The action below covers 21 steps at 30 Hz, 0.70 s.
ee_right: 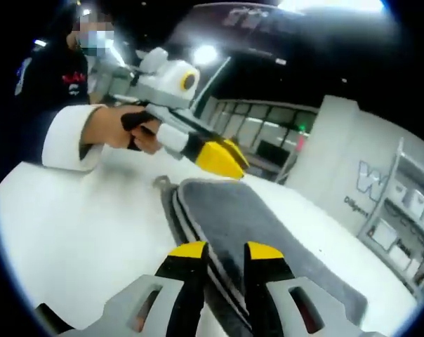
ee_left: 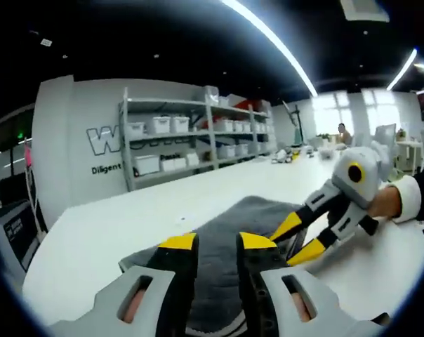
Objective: Open the folded towel by lifting each exposed corner and separating the folded layers until the towel lies flat within the target outline without major curled edges
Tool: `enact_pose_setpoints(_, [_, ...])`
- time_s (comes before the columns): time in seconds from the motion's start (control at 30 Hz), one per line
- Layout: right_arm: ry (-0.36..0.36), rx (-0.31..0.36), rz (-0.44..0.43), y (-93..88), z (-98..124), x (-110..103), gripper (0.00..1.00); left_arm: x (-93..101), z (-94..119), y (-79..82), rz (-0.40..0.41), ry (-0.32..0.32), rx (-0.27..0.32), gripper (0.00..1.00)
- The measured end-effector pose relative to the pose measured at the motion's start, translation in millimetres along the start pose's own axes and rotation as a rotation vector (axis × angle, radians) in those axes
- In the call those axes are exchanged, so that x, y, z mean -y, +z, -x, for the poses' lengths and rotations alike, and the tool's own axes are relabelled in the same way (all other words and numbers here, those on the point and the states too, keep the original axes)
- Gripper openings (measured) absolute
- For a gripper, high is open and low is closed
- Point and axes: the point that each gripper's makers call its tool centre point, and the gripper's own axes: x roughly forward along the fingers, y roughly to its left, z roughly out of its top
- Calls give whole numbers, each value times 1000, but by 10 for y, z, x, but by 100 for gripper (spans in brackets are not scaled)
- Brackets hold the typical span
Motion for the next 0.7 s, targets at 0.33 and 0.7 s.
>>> enact_pose_setpoints(0.33, [8,2,103,-80,248,84,27,-141,-55,-108,5,-3,-51,37])
enact_pose_setpoints(0.7, [-1,-55,163,-322,453,288,37,49,-39,-303,-113,-112,-172,56])
